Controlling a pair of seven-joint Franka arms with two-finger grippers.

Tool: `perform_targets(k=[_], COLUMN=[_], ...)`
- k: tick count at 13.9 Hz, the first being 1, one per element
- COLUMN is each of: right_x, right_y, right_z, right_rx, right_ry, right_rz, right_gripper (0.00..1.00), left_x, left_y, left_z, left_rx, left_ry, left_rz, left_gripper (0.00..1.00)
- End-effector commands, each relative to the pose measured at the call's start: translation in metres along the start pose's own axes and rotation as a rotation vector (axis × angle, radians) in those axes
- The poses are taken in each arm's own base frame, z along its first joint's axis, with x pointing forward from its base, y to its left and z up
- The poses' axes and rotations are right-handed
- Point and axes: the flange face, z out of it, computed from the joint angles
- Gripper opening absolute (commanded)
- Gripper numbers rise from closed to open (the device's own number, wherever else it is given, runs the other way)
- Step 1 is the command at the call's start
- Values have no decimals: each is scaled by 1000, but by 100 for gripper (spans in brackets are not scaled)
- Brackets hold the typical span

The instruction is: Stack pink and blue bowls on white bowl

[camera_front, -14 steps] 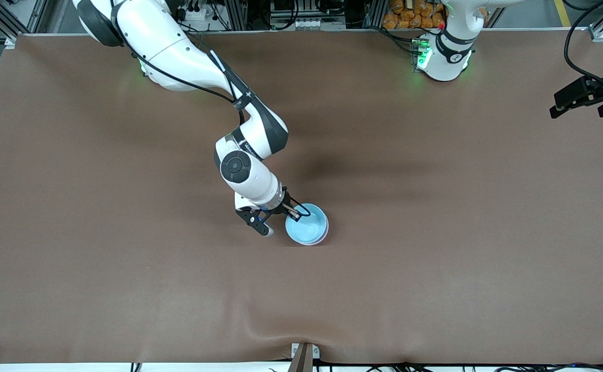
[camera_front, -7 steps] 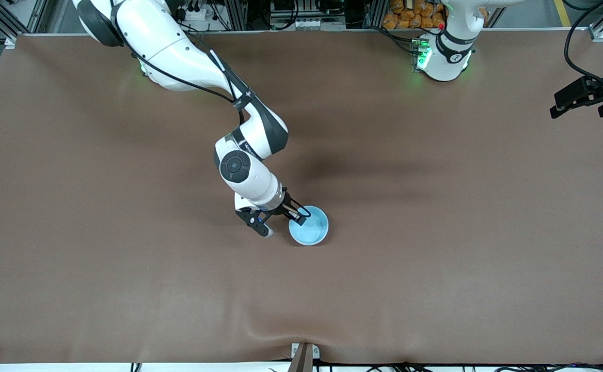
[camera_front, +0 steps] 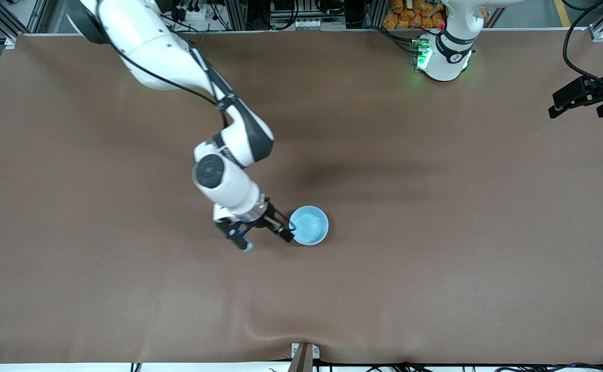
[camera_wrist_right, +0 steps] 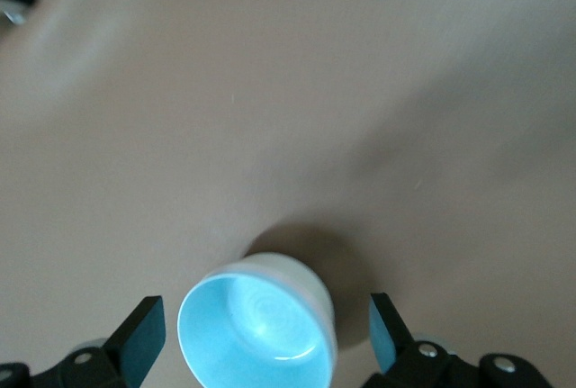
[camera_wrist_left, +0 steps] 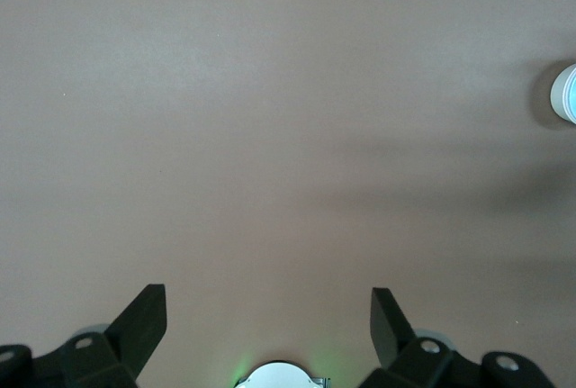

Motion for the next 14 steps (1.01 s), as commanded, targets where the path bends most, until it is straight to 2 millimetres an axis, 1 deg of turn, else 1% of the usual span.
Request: perform_targets(k=[1, 3, 4, 6, 8, 10, 12, 14], right_x=[40, 83, 100, 127, 146, 149, 144, 139], right_y=[27, 56, 73, 111, 152, 183, 206, 223], right_z=[-67, -110, -130, -182, -233, -278, -323, -361], right_rx=[-65, -96, -117, -142, -148, -156, -168, -210], right_ry=[-28, -46, -69, -98, -108, -123, -137, -121], right_rz=[-132, -234, -297, -389, -471, -526, -547, -616], right_gripper=[100, 100, 100, 100, 100, 100, 100, 100], left_x=[0, 1, 1, 1, 1, 1, 1, 1], left_y=[0, 0, 1, 2, 2, 2, 2, 1], left_z=[-1, 0, -1, -1, 0, -1, 1, 0], left_rx=[16, 16, 13, 11, 11, 11, 11, 11], left_ry=[8, 5, 6, 6, 5, 6, 3, 5], left_rz=[19, 19, 21, 25, 23, 23, 23, 23], left_gripper=[100, 100, 100, 100, 100, 100, 100, 100])
